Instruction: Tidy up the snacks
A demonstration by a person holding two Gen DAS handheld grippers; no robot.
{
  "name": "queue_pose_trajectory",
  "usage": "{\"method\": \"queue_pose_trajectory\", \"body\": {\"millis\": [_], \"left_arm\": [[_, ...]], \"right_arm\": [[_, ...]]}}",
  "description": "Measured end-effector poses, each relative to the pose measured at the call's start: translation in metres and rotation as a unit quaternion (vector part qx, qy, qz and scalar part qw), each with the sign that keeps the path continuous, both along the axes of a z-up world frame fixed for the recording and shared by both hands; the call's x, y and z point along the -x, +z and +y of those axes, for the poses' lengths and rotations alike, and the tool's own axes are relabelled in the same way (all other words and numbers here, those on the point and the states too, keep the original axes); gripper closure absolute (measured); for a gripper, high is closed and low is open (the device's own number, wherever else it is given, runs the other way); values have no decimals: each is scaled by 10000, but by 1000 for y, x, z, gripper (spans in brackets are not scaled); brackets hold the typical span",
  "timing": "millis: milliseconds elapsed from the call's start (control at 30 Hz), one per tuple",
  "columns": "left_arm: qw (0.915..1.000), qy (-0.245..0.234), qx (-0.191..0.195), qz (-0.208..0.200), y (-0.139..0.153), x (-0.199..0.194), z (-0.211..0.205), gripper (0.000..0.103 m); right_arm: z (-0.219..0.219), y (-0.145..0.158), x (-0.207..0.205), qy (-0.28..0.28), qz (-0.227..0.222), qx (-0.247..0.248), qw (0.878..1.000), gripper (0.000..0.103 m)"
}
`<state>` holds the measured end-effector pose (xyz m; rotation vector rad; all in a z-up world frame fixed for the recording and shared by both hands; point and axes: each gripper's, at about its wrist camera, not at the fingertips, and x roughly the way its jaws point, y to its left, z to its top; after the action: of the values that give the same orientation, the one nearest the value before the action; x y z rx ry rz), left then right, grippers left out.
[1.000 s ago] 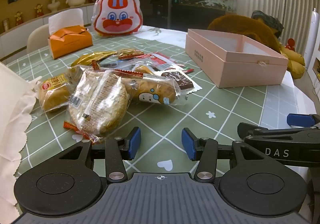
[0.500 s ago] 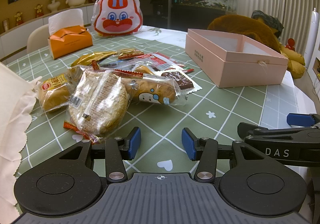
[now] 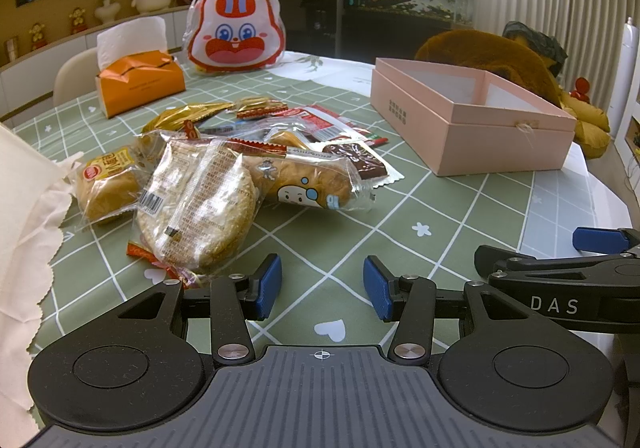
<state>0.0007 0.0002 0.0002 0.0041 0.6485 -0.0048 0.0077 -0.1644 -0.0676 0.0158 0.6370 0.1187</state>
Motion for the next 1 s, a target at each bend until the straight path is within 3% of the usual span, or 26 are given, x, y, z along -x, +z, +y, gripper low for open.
{"method": "queue_pose_trajectory", "body": {"millis": [1000], "left_arm": [[10000,0,-2,-1,0,-1,0,51]], "right_arm": [[0,0,0,-26,1,-2,10000,0]]}}
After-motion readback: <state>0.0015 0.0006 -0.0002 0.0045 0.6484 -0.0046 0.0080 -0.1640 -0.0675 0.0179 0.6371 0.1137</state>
